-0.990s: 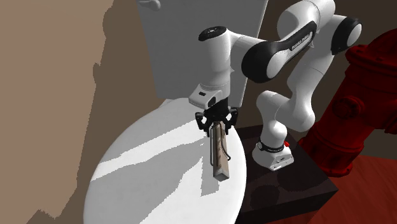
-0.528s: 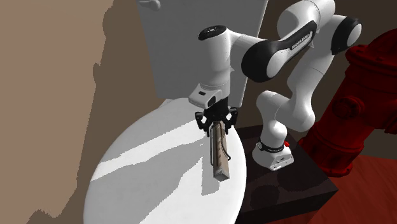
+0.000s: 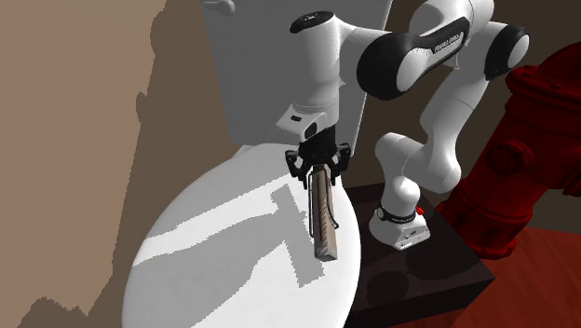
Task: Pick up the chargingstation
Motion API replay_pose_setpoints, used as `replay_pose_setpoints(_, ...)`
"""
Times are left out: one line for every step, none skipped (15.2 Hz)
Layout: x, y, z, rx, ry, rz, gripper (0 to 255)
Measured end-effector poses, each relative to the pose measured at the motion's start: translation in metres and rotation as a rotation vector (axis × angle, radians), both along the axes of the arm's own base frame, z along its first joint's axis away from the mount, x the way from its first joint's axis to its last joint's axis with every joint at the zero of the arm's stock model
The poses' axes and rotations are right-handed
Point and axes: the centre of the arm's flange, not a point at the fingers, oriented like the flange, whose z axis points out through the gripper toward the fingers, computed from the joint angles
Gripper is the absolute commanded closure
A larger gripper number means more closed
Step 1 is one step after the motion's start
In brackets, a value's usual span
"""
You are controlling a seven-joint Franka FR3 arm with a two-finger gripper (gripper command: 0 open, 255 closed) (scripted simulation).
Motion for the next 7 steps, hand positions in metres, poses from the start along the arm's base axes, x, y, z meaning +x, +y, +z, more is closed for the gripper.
replay_pose_setpoints(0.0, 0.0, 0.004, 0.0, 0.0, 0.0, 255)
replay_pose_setpoints(0.0, 0.0, 0.011, 0.0, 0.0, 0.0, 255)
replay_pose_setpoints(0.0, -0.001, 0.017, 0.0, 0.0, 0.0, 255)
replay_pose_setpoints(0.0, -0.001, 0.022, 0.0, 0.0, 0.0, 255)
replay_pose_setpoints(0.0, 0.0, 0.027, 0.0, 0.0, 0.0, 255)
replay_pose_setpoints(-0.001, 0.0, 0.033, 0.0, 0.0, 0.0, 255)
replay_pose_setpoints(0.0, 0.0, 0.036, 0.0, 0.0, 0.0, 255)
